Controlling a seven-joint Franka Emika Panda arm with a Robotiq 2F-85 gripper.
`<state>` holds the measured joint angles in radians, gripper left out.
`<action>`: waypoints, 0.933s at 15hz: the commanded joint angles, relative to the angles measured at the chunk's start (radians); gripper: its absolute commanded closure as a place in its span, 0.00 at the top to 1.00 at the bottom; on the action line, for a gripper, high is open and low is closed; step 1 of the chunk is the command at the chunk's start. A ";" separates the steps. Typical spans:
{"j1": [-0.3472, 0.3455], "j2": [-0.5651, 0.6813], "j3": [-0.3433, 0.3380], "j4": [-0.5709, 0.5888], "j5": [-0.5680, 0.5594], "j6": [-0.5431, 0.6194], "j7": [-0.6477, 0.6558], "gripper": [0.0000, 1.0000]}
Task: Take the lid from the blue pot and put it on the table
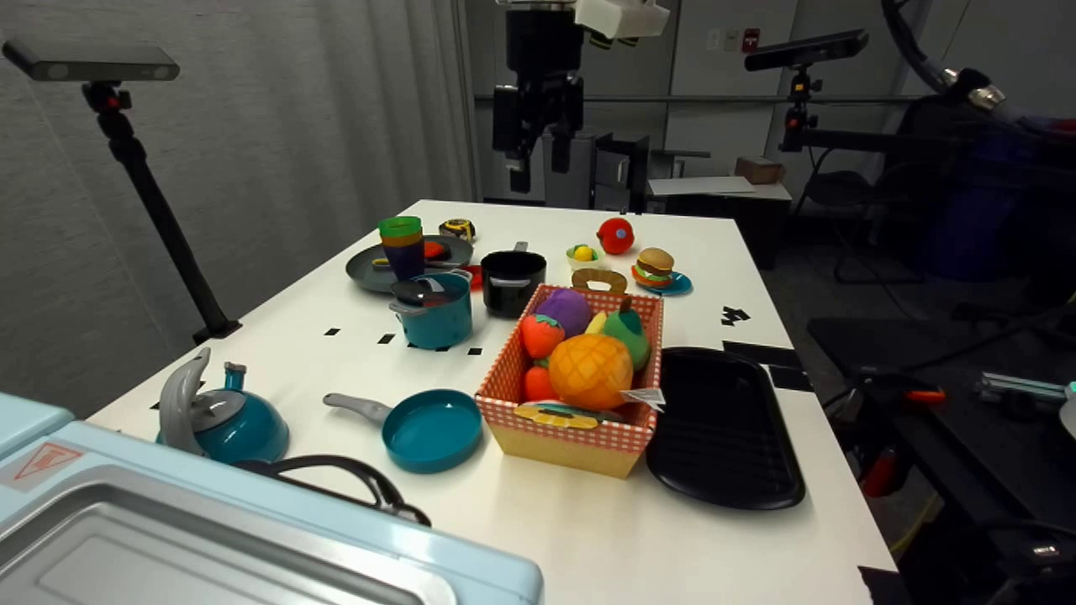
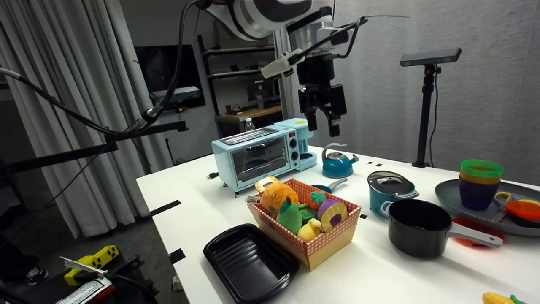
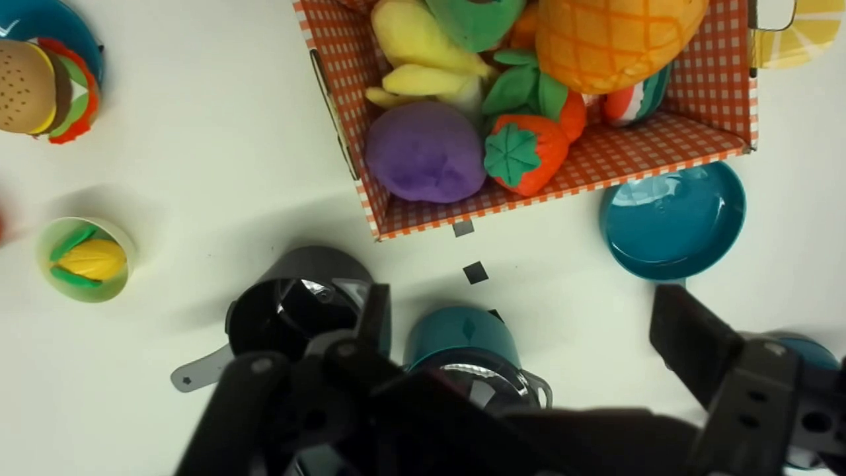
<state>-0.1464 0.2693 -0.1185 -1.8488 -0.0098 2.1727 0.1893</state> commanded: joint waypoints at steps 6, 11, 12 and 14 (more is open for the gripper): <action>-0.014 0.197 -0.033 0.224 0.027 0.007 0.070 1.00; -0.071 0.388 -0.028 0.477 0.089 -0.055 0.040 1.00; -0.069 0.418 -0.020 0.499 0.101 -0.053 0.050 1.00; -0.086 0.485 -0.002 0.577 0.137 -0.088 0.038 1.00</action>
<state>-0.2047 0.6290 -0.1475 -1.4439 0.0667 2.1609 0.2486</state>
